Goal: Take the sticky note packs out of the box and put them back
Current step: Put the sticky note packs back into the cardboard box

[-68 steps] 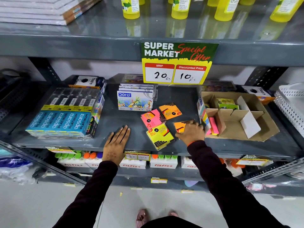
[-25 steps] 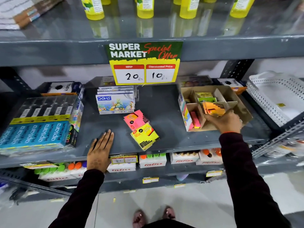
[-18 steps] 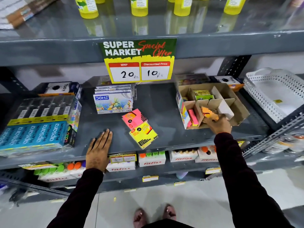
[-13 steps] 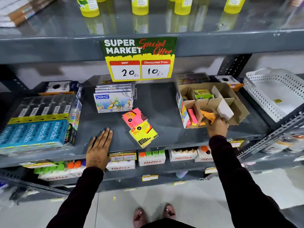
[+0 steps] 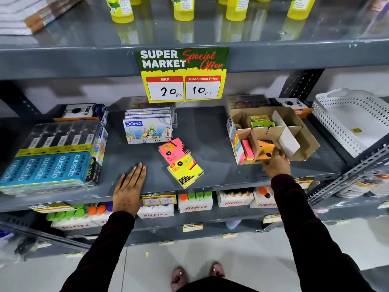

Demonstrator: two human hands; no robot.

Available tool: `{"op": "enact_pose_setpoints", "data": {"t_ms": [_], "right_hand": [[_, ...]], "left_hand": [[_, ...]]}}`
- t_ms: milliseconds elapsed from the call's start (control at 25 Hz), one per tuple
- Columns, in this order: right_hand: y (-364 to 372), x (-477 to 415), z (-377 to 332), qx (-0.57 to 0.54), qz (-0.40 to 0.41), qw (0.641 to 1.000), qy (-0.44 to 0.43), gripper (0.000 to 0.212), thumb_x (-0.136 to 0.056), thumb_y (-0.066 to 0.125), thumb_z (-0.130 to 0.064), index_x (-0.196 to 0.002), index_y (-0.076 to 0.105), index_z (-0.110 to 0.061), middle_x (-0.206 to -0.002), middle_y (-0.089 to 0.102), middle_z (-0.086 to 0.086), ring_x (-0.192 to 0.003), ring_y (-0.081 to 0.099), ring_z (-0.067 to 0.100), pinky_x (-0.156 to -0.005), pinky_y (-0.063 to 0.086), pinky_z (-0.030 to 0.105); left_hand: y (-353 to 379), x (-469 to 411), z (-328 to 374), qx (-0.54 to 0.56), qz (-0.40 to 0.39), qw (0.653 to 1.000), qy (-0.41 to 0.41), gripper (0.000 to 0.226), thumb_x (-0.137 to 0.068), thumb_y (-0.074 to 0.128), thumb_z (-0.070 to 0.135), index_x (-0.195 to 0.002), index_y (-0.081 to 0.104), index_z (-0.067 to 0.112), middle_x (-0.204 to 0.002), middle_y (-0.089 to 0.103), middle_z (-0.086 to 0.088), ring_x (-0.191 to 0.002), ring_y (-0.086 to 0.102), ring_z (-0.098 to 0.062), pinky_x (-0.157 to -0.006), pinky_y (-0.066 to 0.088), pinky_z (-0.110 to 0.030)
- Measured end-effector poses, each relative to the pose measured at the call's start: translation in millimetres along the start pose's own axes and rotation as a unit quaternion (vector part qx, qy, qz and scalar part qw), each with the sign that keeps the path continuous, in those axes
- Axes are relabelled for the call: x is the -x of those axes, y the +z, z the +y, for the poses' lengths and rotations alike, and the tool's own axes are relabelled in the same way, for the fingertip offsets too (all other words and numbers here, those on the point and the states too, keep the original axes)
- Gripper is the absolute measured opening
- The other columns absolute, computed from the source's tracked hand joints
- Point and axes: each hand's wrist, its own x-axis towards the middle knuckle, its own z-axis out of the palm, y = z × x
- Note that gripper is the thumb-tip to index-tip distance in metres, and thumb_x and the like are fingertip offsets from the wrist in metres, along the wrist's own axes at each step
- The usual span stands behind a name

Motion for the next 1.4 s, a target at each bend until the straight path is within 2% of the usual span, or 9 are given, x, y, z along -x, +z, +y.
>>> {"op": "enact_pose_setpoints", "data": {"t_ms": [160, 280, 360, 600, 800, 960, 1080, 1240, 1400], "right_hand": [[-17, 35, -49, -0.061, 0.101, 0.992, -0.044, 0.065, -0.092, 0.054, -0.022, -0.144, 0.027, 0.006, -0.142, 0.04, 0.03, -0.13, 0.039, 0.044, -0.108, 0.037, 0.05], [8, 93, -105, -0.115, 0.009, 0.977, -0.179, 0.07, -0.09, 0.057, -0.04, -0.141, 0.034, 0.001, -0.136, 0.048, 0.022, -0.124, 0.046, 0.037, -0.103, 0.042, 0.043], [34, 121, -130, -0.058, -0.066, 0.966, -0.244, 0.089, -0.082, 0.057, -0.059, -0.142, 0.032, 0.001, -0.135, 0.048, 0.019, -0.126, 0.042, 0.033, -0.108, 0.033, 0.041], [67, 125, -145, 0.07, -0.057, 0.959, -0.267, 0.106, -0.077, 0.059, -0.063, -0.146, 0.019, 0.007, -0.137, 0.046, 0.022, -0.127, 0.041, 0.033, -0.111, 0.032, 0.041], [48, 112, -139, 0.035, -0.033, 0.971, -0.235, 0.114, -0.065, 0.069, -0.062, -0.145, 0.024, 0.006, -0.133, 0.052, 0.022, -0.126, 0.045, 0.032, -0.113, 0.028, 0.042], [7, 86, -97, -0.08, 0.136, 0.973, -0.169, 0.104, -0.058, 0.071, -0.062, -0.135, 0.045, 0.003, -0.123, 0.06, 0.021, -0.118, 0.052, 0.032, -0.101, 0.037, 0.037], [-22, 52, -48, -0.144, 0.236, 0.959, -0.064, 0.094, -0.059, 0.075, -0.055, -0.126, 0.051, 0.008, -0.117, 0.06, 0.03, -0.112, 0.054, 0.042, -0.096, 0.044, 0.047], [-25, 15, -8, -0.163, 0.192, 0.967, 0.036, 0.08, -0.068, 0.081, -0.037, -0.126, 0.049, 0.008, -0.118, 0.058, 0.036, -0.113, 0.052, 0.047, -0.099, 0.041, 0.052], [-6, -2, -2, -0.197, 0.135, 0.971, 0.03, 0.061, -0.077, 0.077, -0.032, -0.121, 0.055, 0.003, -0.118, 0.062, 0.032, -0.114, 0.055, 0.045, -0.098, 0.044, 0.051]], "left_hand": [[1, 0, 0, -0.002, 0.001, 1.0, -0.003, 0.095, -0.054, 0.062, -0.019, -0.14, 0.033, 0.006, -0.148, 0.038, -0.014, -0.133, 0.042, -0.029, -0.108, 0.033, -0.05], [1, 0, 0, -0.003, -0.003, 1.0, -0.002, 0.096, -0.054, 0.067, -0.015, -0.141, 0.032, 0.008, -0.148, 0.038, -0.012, -0.133, 0.042, -0.028, -0.108, 0.033, -0.049], [0, -1, 0, -0.003, -0.012, 1.0, -0.004, 0.096, -0.057, 0.07, -0.01, -0.142, 0.029, 0.009, -0.15, 0.035, -0.011, -0.135, 0.039, -0.026, -0.11, 0.031, -0.047], [0, -1, -2, -0.022, -0.049, 0.998, -0.012, 0.102, -0.067, 0.073, 0.004, -0.146, 0.01, 0.014, -0.157, 0.016, -0.005, -0.143, 0.021, -0.02, -0.117, 0.018, -0.041], [2, -1, -3, -0.019, -0.03, 0.999, -0.006, 0.099, -0.062, 0.072, -0.005, -0.145, 0.021, 0.012, -0.154, 0.026, -0.008, -0.139, 0.03, -0.023, -0.114, 0.025, -0.044], [5, -1, -3, -0.013, -0.01, 1.0, -0.004, 0.095, -0.058, 0.068, -0.011, -0.142, 0.028, 0.009, -0.151, 0.034, -0.011, -0.135, 0.038, -0.026, -0.111, 0.03, -0.047], [5, -2, -2, -0.009, 0.002, 1.0, -0.004, 0.094, -0.057, 0.065, -0.013, -0.141, 0.031, 0.008, -0.149, 0.037, -0.012, -0.134, 0.041, -0.028, -0.109, 0.031, -0.048], [6, -1, -3, -0.006, -0.003, 1.0, -0.004, 0.095, -0.056, 0.065, -0.012, -0.142, 0.029, 0.008, -0.15, 0.035, -0.012, -0.135, 0.038, -0.028, -0.111, 0.03, -0.048], [4, -2, -2, -0.009, -0.008, 1.0, -0.007, 0.097, -0.057, 0.065, -0.01, -0.143, 0.026, 0.009, -0.152, 0.032, -0.01, -0.137, 0.035, -0.027, -0.112, 0.028, -0.047]]}}
